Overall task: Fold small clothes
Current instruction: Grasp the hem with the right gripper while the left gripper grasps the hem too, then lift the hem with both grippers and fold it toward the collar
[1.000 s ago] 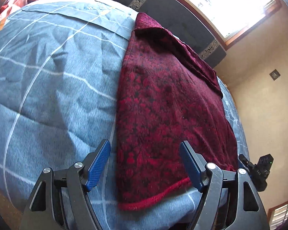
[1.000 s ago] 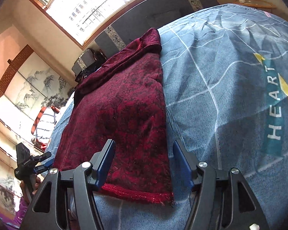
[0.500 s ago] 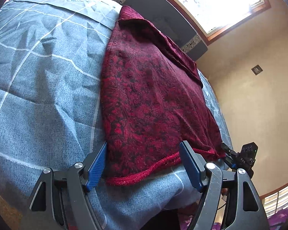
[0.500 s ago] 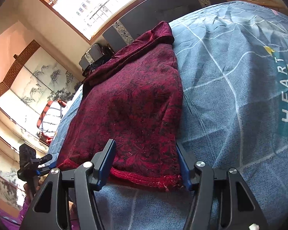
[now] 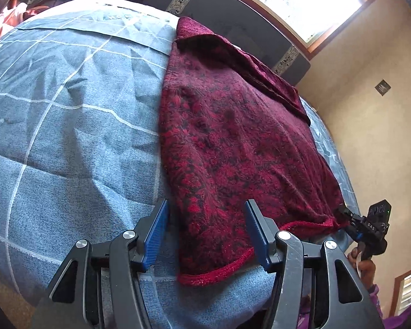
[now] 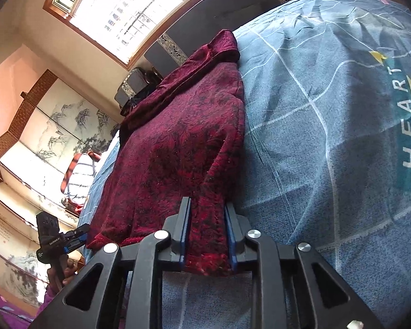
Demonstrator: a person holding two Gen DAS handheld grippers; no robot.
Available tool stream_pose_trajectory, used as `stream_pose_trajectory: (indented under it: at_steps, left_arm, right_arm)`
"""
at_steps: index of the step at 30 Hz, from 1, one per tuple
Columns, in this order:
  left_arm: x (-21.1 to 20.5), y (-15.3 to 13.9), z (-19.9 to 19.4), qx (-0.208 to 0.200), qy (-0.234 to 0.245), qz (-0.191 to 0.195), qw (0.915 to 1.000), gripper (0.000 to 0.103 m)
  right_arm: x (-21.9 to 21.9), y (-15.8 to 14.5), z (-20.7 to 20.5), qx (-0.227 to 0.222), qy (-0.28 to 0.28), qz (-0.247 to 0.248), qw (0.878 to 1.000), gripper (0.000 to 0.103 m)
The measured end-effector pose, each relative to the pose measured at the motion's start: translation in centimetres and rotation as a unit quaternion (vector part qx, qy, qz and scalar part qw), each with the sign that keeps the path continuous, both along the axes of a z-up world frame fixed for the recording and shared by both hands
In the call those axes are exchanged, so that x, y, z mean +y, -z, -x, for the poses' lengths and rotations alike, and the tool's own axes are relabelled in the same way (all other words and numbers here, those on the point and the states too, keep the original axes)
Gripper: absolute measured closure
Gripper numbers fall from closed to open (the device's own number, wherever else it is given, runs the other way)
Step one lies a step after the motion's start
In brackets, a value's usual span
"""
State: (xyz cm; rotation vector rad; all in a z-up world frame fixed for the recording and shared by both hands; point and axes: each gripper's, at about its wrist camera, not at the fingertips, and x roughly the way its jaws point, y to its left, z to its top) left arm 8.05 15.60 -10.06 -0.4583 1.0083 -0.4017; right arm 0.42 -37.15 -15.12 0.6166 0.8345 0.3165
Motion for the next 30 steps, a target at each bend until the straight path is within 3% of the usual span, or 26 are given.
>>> stream_pose_trajectory:
  at_steps: [5,8,10,11,13,14,19,21,27,30]
  left_arm:
    - [0.3,0.3,-0.9,0.031,0.021,0.037,0.9986,0.044]
    - [0.3,0.8,-1.6,0.071,0.027,0.087,0.9933,0.044]
    - [0.2,0.9,-1.7,0.075,0.020,0.097,0.9923,0.045]
    - [0.1,0.9,-1.7,0.073,0.016,0.092,0.9930,0.049]
    - [-0.3,1.2,-1.7,0.078,0.008,0.069,0.9945,0.084]
    - [-0.3,1.4,-1.7,0.079,0.002,0.062,0.9949,0.089]
    - [0.3,-0.1,-1.2,0.044,-0.008,0.083,0.9956,0.091]
    - [0.1,-1.3,-1.0,0.022,0.004,0.067,0.9975,0.091]
    - [-0.3,-1.3,-0.9,0.019,0.023,0.023,0.9993,0.089]
    - [0.2,-0.4,-1.1,0.040,0.008,0.024,0.9989,0.079]
  right_arm:
    - [0.6,0.0,-0.1,-0.004,-0.013,0.005,1.000,0.069]
    - [1.4,-0.1,-0.3,-0.009,-0.026,0.016,0.999,0.068]
    - [1.8,-0.3,-0.5,-0.007,-0.023,0.037,0.999,0.078]
    - [1.8,-0.2,-0.6,-0.003,-0.019,0.047,0.999,0.085]
    - [1.5,0.1,-0.7,0.003,-0.015,0.048,0.999,0.091]
    - [1.2,0.3,-0.7,0.004,-0.013,0.038,0.999,0.092]
    - [-0.1,0.1,-0.7,-0.005,-0.013,-0.054,0.998,0.092]
    - [-0.6,-0.6,-0.6,-0.019,-0.014,-0.087,0.996,0.092]
    - [-0.3,-1.2,-0.9,-0.017,-0.034,-0.061,0.997,0.091]
    - [0.5,-0.7,-1.1,-0.001,-0.044,-0.043,0.998,0.087]
